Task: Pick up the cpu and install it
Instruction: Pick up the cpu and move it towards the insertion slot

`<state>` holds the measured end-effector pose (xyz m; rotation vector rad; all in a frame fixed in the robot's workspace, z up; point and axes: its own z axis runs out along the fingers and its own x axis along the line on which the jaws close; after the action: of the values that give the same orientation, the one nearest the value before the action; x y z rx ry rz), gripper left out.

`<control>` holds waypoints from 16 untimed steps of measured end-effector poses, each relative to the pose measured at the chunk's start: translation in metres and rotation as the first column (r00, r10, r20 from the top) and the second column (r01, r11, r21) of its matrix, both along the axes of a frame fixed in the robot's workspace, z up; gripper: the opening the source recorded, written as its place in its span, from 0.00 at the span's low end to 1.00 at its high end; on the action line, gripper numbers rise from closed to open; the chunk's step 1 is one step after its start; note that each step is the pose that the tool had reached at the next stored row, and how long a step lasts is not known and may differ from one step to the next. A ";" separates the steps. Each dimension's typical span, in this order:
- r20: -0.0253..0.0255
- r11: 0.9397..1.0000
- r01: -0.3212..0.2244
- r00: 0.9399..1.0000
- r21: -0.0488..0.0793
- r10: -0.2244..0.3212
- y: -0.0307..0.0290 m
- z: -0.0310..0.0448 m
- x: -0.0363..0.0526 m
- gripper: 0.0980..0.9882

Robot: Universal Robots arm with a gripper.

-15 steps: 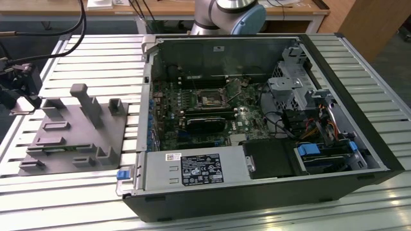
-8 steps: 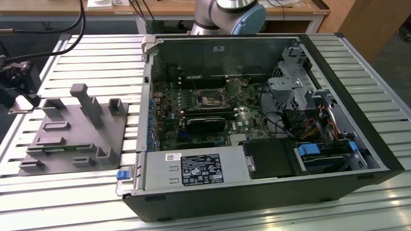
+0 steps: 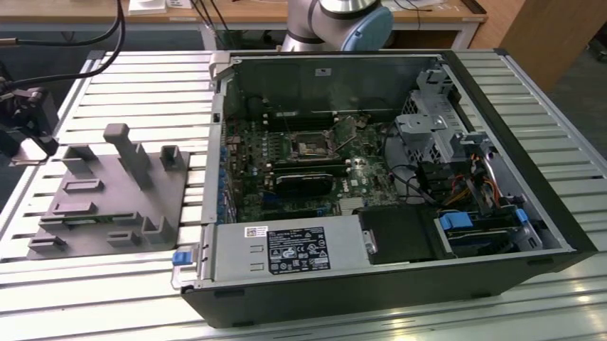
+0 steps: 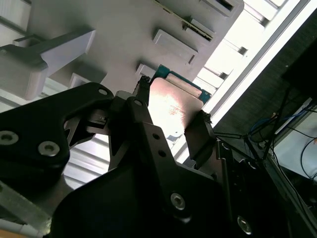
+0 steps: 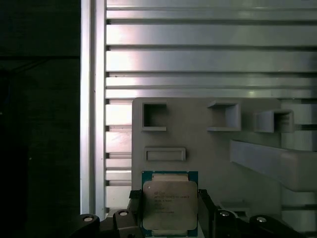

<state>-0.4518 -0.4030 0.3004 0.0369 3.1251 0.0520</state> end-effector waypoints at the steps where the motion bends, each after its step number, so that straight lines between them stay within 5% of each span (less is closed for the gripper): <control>1: 0.000 1.000 0.000 1.000 0.000 0.000 0.0000 0.0008 0.0000 0.49; 16: 0.000 1.000 0.000 1.000 0.000 0.000 0.0000 0.0155 0.0000 0.49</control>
<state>-0.4517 -0.4030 0.3158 0.0368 3.1250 0.0522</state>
